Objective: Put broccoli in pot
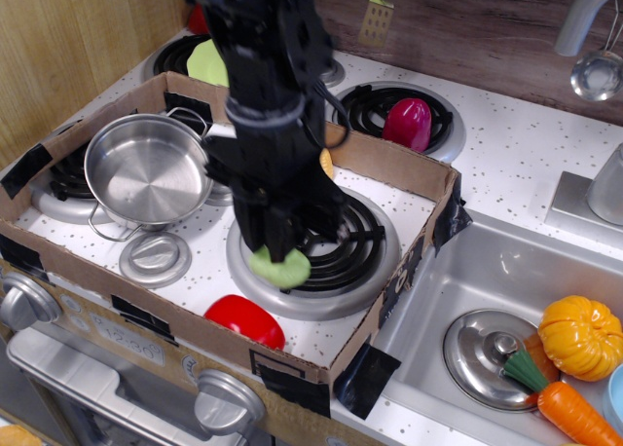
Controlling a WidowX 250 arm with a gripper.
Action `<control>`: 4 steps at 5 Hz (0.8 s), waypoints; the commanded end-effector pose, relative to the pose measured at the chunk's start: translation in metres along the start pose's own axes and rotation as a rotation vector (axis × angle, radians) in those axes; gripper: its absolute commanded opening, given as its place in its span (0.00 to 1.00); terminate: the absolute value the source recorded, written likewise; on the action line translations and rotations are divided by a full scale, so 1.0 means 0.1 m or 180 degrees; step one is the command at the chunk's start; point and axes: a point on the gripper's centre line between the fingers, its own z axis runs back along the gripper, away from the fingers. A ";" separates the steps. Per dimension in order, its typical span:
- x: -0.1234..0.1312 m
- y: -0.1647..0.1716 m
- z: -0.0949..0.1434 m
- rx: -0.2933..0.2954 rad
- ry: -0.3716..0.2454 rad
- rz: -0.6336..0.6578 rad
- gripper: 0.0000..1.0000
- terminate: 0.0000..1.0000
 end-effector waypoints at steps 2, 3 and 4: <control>0.29 0.74 0.44 0.0176 -0.0146 -0.0380 0.00 0.00; 0.42 1.01 0.48 0.0235 -0.0190 -0.0551 0.00 0.00; 0.49 1.22 0.49 0.0333 -0.0319 -0.0619 0.00 0.00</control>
